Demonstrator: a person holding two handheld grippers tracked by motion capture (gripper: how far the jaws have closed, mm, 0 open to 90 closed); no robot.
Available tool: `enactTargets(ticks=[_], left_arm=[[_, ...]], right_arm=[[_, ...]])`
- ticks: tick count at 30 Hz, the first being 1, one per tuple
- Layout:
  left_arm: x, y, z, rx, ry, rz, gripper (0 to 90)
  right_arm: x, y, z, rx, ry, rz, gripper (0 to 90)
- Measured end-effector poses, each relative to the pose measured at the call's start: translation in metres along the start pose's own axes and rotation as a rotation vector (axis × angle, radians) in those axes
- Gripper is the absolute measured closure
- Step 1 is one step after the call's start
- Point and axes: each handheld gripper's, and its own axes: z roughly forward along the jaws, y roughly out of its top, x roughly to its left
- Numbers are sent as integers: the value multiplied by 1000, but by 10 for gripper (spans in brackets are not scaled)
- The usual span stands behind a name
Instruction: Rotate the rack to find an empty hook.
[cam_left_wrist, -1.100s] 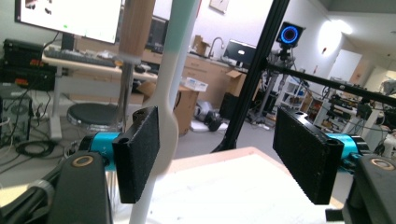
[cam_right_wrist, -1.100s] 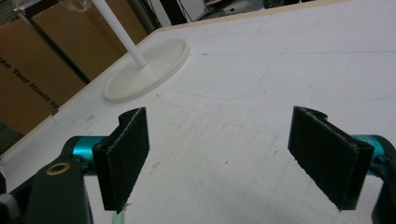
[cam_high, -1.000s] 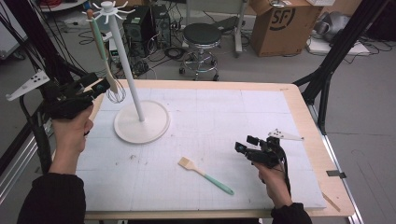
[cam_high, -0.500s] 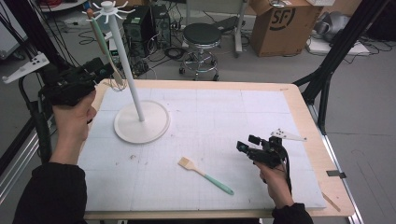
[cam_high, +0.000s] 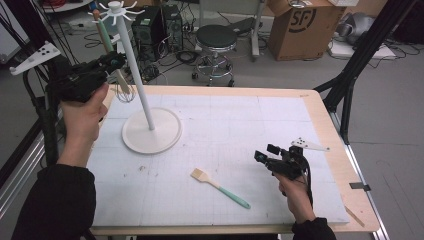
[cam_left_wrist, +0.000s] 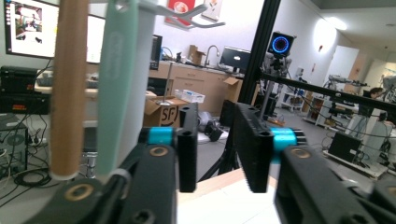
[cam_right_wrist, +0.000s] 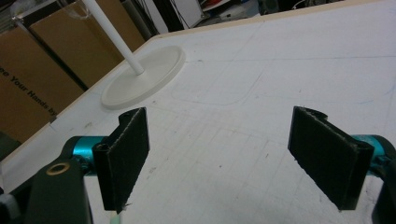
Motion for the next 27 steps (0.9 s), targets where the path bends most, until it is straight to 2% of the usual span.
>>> enactTargets(ticks=[5, 9, 12, 18, 24, 27], left_arm=[[-1, 9, 7, 1, -13, 5, 849], [-4, 15, 10, -21, 5, 28, 897], [-5, 19, 12, -31, 9, 30, 898], [0, 23, 12, -63, 18, -1, 898], [1, 28, 17, -77, 10, -3, 898], [-3, 31, 21, -90, 14, 12, 898]], right_arm=[[-2, 0, 1, -2, -5, 2, 199], [-2, 0, 1, -1, -6, 14, 191], [-4, 0, 0, -4, -5, 18, 190], [-3, 0, 0, -5, -5, 20, 190], [-3, 0, 1, -5, -6, 13, 190], [-3, 0, 1, -3, -4, 16, 190]])
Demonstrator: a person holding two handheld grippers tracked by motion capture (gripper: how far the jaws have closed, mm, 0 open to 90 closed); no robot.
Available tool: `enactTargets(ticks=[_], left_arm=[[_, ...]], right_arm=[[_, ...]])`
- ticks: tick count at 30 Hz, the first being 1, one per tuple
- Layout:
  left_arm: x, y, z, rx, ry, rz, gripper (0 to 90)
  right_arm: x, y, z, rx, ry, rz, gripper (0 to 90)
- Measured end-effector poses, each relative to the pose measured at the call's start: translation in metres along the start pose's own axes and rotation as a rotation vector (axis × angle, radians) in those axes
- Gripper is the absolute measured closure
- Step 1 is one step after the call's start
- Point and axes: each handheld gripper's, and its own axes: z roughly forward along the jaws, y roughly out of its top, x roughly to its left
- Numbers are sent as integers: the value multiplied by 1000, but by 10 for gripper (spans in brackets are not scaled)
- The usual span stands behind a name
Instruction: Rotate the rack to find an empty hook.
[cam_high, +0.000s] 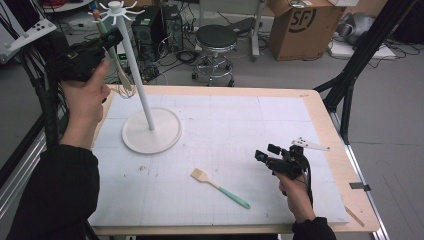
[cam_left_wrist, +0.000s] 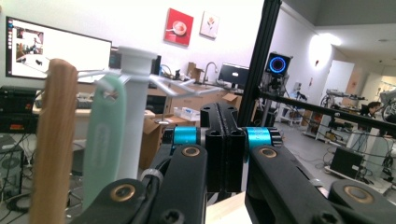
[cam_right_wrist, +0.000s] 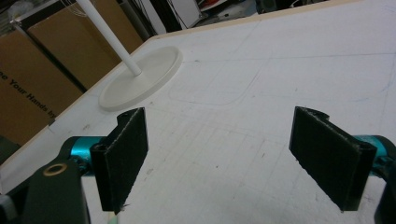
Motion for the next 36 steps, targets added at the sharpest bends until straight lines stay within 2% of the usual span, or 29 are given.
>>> enactTargets(ticks=[5, 9, 15, 25, 36], left_arm=[[-4, 4, 3, -43, 23, 26, 898], [-2, 3, 5, -43, 39, 29, 898], [-1, 3, 6, -69, 51, 41, 898], [16, 4, -1, -77, 75, 26, 898], [31, 4, -4, -80, 72, 9, 898]], right_arm=[[0, 0, -1, -1, 2, 4, 190], [0, 0, -1, 1, 4, 8, 190], [-1, 0, -1, -6, 3, 5, 190], [0, 0, -1, 0, 7, 8, 190], [1, 0, 0, 1, 6, 2, 190]])
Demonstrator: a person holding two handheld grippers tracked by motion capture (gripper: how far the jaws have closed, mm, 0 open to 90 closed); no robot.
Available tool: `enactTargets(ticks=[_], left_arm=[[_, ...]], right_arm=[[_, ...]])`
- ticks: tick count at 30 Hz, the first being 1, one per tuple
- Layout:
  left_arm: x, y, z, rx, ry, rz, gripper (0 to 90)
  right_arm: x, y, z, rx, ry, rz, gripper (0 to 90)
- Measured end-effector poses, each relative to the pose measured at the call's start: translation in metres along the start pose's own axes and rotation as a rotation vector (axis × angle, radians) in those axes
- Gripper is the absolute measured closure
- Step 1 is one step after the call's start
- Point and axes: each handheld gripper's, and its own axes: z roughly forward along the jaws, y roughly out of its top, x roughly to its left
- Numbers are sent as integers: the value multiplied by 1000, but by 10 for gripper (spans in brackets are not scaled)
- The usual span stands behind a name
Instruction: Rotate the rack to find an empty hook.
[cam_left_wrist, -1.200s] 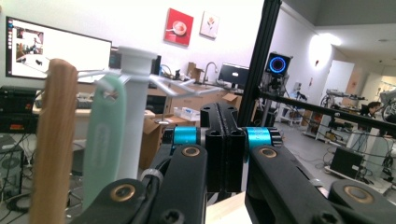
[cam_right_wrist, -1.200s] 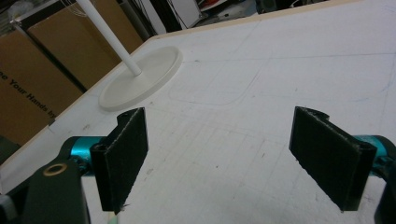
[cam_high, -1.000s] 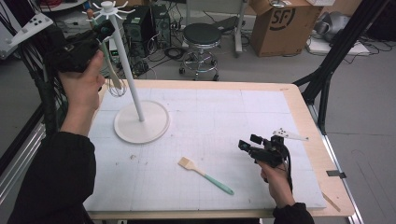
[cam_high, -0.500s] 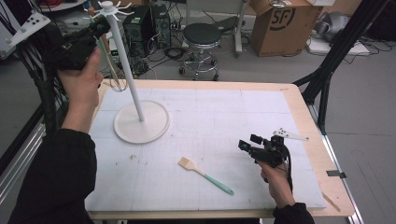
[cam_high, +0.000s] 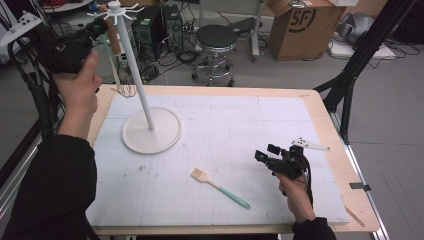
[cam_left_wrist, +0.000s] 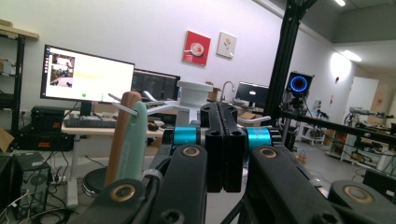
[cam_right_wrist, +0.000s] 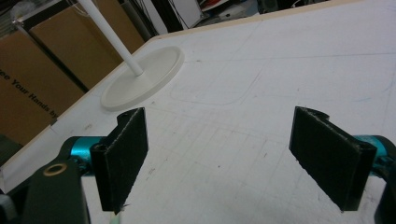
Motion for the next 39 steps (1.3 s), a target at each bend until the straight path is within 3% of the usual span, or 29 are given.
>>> enactTargets(ticks=[4, 9, 16, 18, 24, 39], left_arm=[[-2, 1, -3, -5, -13, -1, 898], [-15, -4, -8, -13, -51, 7, 898], [-36, -8, -1, -2, -113, 8, 898], [-41, -9, 2, 6, -121, 25, 898], [-44, -7, 12, 18, -100, 38, 898], [-24, -5, 10, 16, -41, 34, 898]], right_arm=[[0, 0, 0, 4, -1, -2, 190], [0, 0, 1, 6, 0, 0, 190], [2, -1, 2, 2, 2, -9, 190], [2, -1, 2, 5, 2, -4, 190], [2, -1, 3, 5, 4, -11, 190], [3, -1, 1, 3, 3, -9, 190]])
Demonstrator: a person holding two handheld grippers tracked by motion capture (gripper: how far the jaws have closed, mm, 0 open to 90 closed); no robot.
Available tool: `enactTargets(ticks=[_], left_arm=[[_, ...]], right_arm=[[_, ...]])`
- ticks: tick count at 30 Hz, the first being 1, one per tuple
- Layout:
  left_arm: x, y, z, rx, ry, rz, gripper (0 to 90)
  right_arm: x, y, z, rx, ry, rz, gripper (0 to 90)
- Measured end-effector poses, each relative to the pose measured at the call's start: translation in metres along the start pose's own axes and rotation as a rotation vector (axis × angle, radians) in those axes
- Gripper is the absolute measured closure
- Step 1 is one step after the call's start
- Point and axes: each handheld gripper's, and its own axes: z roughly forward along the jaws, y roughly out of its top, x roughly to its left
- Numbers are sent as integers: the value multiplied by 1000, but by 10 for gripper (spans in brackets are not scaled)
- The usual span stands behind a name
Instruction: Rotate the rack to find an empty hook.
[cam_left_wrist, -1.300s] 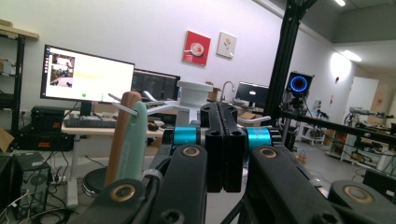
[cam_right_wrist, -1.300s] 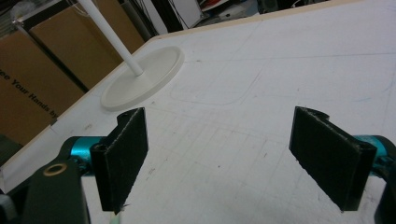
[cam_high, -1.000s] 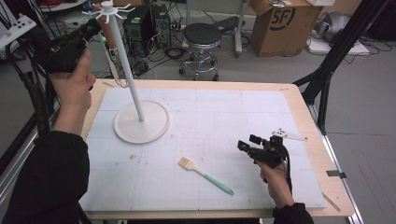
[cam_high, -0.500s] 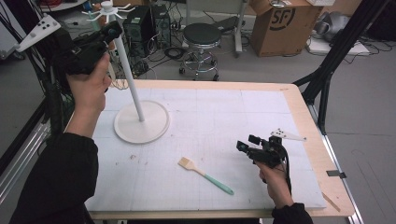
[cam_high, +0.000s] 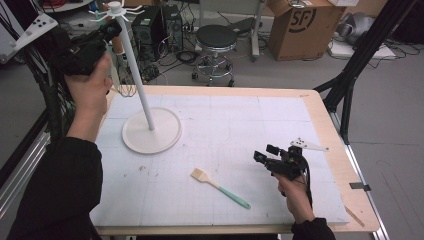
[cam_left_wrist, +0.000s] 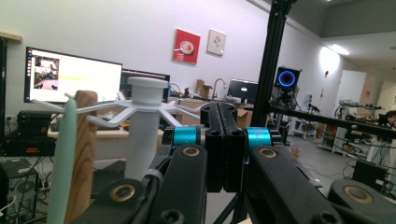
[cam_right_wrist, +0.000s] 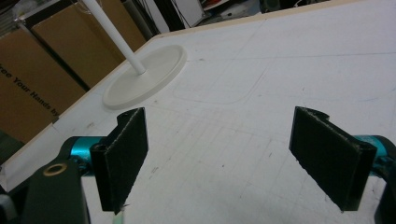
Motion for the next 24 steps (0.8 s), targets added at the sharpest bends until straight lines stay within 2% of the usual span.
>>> enactTargets(ticks=[6, 9, 12, 24], left_arm=[[7, 2, -4, -6, 7, 9, 898], [12, 2, -6, -14, 12, -8, 898], [16, 2, -8, -8, 22, -3, 898], [19, -11, -16, -31, -5, -27, 881]], right_arm=[[0, 0, 0, 5, -1, 4, 189], [0, -1, -1, 4, 0, 1, 189], [0, -1, 0, 5, -2, -1, 189], [1, -2, 3, 17, 0, -3, 189]])
